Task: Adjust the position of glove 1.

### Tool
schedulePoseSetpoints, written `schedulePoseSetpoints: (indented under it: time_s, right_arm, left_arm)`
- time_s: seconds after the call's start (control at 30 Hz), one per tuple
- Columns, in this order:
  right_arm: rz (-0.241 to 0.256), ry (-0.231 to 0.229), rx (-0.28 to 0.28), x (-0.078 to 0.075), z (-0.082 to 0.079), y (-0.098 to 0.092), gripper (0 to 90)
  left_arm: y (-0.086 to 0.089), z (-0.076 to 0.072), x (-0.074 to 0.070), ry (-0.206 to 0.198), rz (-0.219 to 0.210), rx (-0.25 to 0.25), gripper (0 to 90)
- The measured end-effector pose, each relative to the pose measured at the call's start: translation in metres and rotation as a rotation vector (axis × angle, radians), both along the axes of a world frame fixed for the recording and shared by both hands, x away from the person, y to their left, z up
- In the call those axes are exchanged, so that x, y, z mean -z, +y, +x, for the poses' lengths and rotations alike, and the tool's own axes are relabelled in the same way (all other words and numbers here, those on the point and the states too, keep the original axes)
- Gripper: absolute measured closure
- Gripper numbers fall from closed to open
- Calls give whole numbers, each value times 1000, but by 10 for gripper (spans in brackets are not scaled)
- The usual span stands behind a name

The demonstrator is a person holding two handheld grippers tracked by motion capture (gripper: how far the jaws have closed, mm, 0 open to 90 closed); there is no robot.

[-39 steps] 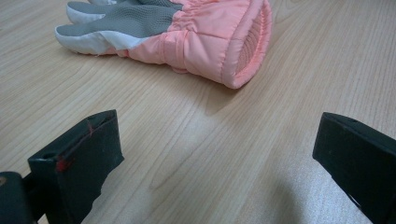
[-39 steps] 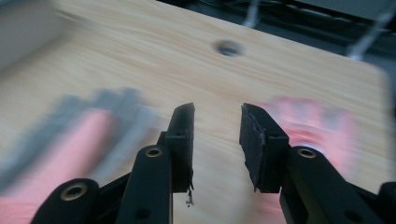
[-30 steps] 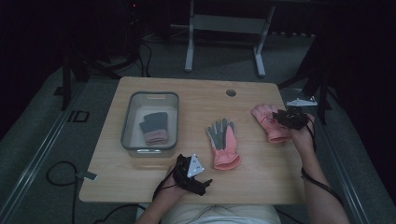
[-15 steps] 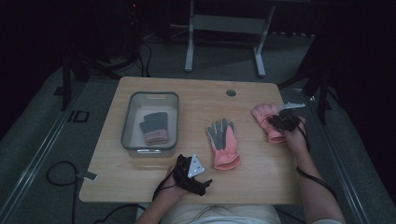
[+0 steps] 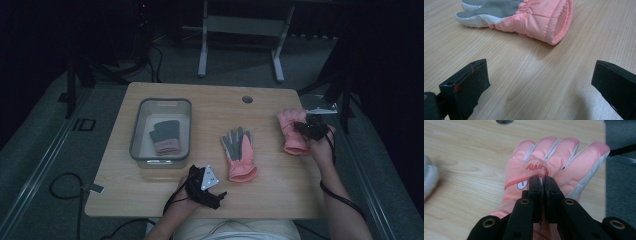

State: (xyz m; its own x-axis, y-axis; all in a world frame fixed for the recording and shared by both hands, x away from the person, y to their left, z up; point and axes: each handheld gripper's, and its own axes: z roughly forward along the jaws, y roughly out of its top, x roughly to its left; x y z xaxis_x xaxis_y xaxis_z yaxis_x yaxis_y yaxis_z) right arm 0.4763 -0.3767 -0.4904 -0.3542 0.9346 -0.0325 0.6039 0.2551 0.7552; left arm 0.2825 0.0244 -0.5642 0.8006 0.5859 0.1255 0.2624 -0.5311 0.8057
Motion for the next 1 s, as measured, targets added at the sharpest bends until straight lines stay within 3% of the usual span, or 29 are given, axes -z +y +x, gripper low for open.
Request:
schedulePoseSetpoints:
  time_s: [0.17, 0.37, 0.6, 0.83, 1.0]
  right_arm:
    - [36, 0, 9, -20, -24, 2, 859]
    - [55, 9, -3, -33, -57, 5, 859]
    - [12, -22, -19, -47, -98, 15, 859]
    - [-3, -30, -35, -45, -125, 26, 858]
    - [13, -15, -35, -34, -131, 32, 859]
  left_arm:
    - [0, 0, 0, 1, -1, -1, 8]
    - [0, -1, -1, 1, -7, 2, 8]
    - [0, 0, -1, -1, -6, 0, 8]
    - [0, 0, 0, -5, -10, 4, 8]
    - [0, 0, 0, -3, -10, 6, 8]
